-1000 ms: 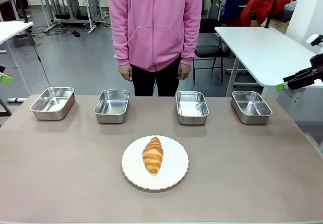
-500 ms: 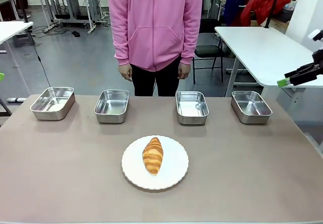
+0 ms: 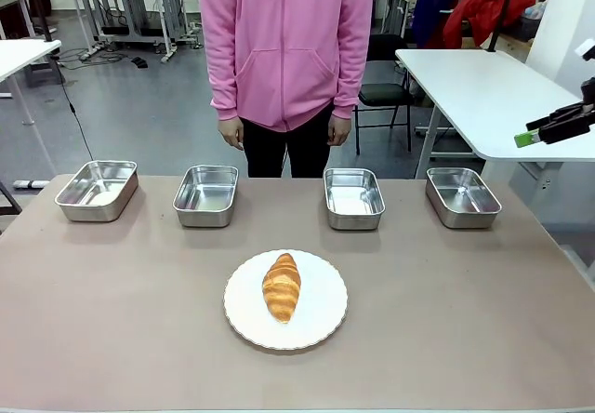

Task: Place the bread in the container.
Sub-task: Place the Butter Roll into the Airtight Container indicated by the human.

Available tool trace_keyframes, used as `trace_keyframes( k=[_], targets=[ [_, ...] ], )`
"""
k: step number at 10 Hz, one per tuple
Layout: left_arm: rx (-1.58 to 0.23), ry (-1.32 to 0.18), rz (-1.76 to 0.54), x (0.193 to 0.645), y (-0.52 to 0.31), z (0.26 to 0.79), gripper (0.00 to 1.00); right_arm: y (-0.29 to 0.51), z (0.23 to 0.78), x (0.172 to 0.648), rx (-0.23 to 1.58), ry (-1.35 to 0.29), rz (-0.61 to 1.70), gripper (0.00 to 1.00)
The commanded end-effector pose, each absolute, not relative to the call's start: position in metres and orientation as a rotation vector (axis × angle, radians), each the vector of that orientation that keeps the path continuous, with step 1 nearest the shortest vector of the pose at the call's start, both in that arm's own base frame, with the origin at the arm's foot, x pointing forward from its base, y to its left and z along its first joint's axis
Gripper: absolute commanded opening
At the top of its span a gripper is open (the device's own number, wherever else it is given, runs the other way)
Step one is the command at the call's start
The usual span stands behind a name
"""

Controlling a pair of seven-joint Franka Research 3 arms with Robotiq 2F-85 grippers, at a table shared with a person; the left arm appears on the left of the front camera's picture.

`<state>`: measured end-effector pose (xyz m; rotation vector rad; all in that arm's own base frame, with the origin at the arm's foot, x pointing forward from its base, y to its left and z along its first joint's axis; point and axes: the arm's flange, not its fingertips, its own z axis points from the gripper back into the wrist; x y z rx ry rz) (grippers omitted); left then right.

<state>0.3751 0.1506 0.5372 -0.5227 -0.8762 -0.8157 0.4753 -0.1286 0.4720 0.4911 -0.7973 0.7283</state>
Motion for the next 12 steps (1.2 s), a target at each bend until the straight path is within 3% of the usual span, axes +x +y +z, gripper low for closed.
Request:
trace_keyframes(
  k=[1,6,12],
  targets=[
    [-0.549,-0.899,-0.822,0.379,0.153,0.542,1.00,-0.132,0.477,0.483,0.525,-0.805,0.700,1.00],
    [-0.535,-0.971,-0.761,0.363,0.164,0.544,1.00,-0.138,0.475,0.488,0.551,-0.780,0.707,1.00],
    [-0.520,-0.919,-0.735,0.365,0.168,0.544,1.00,-0.139,0.469,0.483,0.534,-0.778,0.728,1.00]
  ],
)
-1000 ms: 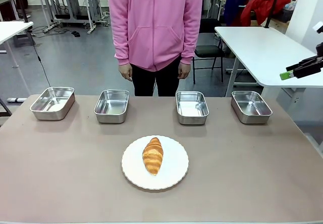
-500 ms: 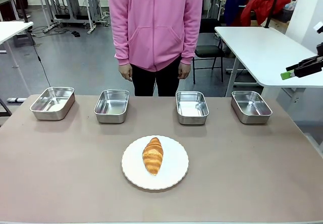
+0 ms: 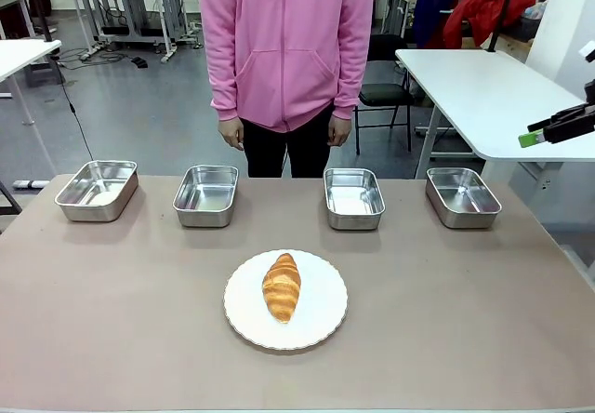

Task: Place the bread in the container.
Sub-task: Place the Butter Roll into the Airtight Container indicated by the human.

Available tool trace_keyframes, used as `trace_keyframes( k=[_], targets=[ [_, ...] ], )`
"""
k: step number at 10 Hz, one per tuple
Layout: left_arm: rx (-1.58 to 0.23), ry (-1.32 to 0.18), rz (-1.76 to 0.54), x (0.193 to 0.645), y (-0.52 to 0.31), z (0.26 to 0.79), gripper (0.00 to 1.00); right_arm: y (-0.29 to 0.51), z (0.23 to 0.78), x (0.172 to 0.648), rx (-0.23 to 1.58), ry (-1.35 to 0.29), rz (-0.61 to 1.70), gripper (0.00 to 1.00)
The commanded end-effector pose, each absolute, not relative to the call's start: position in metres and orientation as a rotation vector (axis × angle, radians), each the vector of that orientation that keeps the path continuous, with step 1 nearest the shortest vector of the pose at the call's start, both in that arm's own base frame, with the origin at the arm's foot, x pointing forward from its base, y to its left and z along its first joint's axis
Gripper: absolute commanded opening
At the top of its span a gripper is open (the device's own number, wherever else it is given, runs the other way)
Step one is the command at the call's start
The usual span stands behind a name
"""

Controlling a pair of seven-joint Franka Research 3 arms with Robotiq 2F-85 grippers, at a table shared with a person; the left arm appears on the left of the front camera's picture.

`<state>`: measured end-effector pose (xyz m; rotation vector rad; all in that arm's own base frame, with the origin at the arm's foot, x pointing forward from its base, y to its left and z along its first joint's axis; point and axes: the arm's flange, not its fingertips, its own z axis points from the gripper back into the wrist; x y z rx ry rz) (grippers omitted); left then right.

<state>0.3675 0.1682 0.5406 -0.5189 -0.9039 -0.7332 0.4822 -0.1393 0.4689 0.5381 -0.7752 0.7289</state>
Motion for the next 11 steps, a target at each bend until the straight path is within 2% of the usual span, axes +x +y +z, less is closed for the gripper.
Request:
trace_keyframes(
  k=[1,11],
  targets=[
    [-0.520,-0.919,-0.735,0.3652,0.1684,0.5444,1.00,-0.1389,0.4695,0.4827,0.534,-0.778,0.728,1.00],
    [-0.520,-0.919,-0.735,0.3652,0.1684,0.5444,1.00,-0.1389,0.4695,0.4827,0.534,-0.778,0.728,1.00]
  ],
)
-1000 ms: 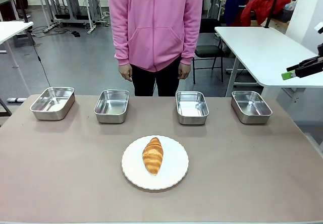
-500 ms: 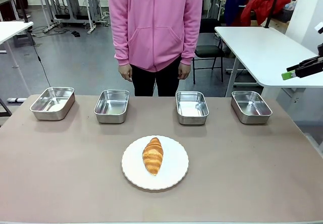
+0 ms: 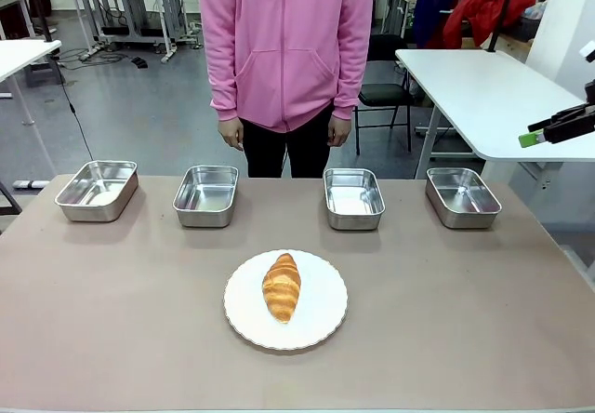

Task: Place the bread in the container.
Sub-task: Place the Butter Roll into the Airtight Container indicated by the human.

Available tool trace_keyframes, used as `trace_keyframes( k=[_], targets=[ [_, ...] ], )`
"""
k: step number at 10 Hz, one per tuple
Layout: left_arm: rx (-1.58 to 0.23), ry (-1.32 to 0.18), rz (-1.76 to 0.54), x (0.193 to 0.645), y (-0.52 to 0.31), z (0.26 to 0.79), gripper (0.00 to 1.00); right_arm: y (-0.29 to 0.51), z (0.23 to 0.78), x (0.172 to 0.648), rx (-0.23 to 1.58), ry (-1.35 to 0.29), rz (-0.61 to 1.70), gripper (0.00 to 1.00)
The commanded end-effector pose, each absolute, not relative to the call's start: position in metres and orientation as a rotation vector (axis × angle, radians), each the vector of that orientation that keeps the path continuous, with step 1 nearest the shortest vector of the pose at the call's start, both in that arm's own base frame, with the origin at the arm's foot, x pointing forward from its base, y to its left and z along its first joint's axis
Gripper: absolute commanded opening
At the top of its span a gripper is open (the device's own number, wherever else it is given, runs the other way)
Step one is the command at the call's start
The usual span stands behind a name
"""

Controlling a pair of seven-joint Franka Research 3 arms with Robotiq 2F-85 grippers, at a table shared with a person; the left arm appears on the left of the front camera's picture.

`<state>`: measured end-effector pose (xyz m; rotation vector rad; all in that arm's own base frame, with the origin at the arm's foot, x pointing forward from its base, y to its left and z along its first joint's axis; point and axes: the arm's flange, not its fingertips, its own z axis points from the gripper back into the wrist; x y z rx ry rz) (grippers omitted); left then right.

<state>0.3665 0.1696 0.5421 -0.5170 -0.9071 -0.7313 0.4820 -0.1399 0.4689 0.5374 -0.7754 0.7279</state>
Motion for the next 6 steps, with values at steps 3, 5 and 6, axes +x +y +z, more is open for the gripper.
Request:
trace_keyframes(
  k=[3,5,6],
  targets=[
    [-0.520,-0.919,-0.735,0.3652,0.1684,0.5444,1.00,-0.1389,0.4695,0.4827,0.534,-0.778,0.728,1.00],
    [-0.520,-0.919,-0.735,0.3652,0.1684,0.5444,1.00,-0.1389,0.4695,0.4827,0.534,-0.778,0.728,1.00],
    [-0.520,-0.919,-0.735,0.3652,0.1684,0.5444,1.00,-0.1389,0.4695,0.4827,0.534,-0.778,0.728,1.00]
  ],
)
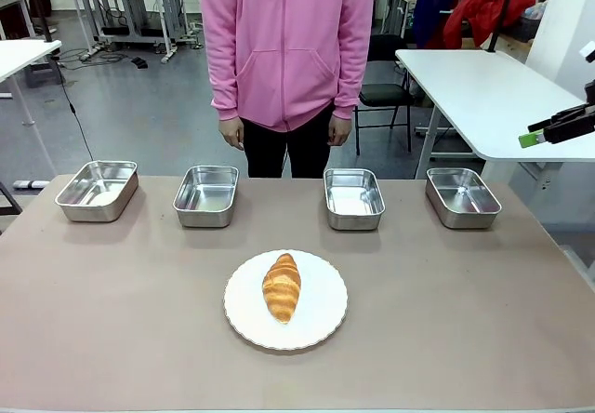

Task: Place the bread in the container.
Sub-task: Place the Butter Roll into the Airtight Container indicated by the human.

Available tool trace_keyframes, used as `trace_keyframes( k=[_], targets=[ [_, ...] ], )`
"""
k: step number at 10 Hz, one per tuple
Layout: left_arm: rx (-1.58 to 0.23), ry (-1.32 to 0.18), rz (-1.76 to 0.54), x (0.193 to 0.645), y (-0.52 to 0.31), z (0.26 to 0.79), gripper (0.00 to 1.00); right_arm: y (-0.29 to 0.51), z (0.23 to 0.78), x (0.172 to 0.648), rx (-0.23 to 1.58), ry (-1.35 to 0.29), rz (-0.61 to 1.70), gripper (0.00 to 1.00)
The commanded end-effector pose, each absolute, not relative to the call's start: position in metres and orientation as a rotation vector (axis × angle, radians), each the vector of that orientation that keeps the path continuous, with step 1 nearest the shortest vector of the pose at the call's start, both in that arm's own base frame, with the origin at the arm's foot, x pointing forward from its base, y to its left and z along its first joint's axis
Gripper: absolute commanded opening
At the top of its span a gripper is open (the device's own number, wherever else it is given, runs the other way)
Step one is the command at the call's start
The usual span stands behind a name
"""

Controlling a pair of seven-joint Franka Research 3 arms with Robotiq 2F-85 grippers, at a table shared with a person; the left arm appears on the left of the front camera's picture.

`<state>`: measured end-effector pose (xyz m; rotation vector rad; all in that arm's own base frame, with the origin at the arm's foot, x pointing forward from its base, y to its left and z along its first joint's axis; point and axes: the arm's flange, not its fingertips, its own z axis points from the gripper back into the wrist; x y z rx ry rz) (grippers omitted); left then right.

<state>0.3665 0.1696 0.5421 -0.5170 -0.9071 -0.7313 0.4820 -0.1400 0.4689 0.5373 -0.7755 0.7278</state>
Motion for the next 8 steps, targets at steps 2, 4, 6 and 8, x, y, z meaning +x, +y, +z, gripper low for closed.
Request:
trace_keyframes(
  k=[2,4,6,8],
  targets=[
    [-0.520,-0.919,-0.735,0.3652,0.1684,0.5444,1.00,-0.1389,0.4695,0.4827,0.534,-0.778,0.728,1.00],
    [-0.520,-0.919,-0.735,0.3652,0.1684,0.5444,1.00,-0.1389,0.4695,0.4827,0.534,-0.778,0.728,1.00],
    [-0.520,-0.919,-0.735,0.3652,0.1684,0.5444,1.00,-0.1389,0.4695,0.4827,0.534,-0.778,0.728,1.00],
    [-0.520,-0.919,-0.735,0.3652,0.1684,0.5444,1.00,-0.1389,0.4695,0.4827,0.534,-0.778,0.728,1.00]
  ],
)
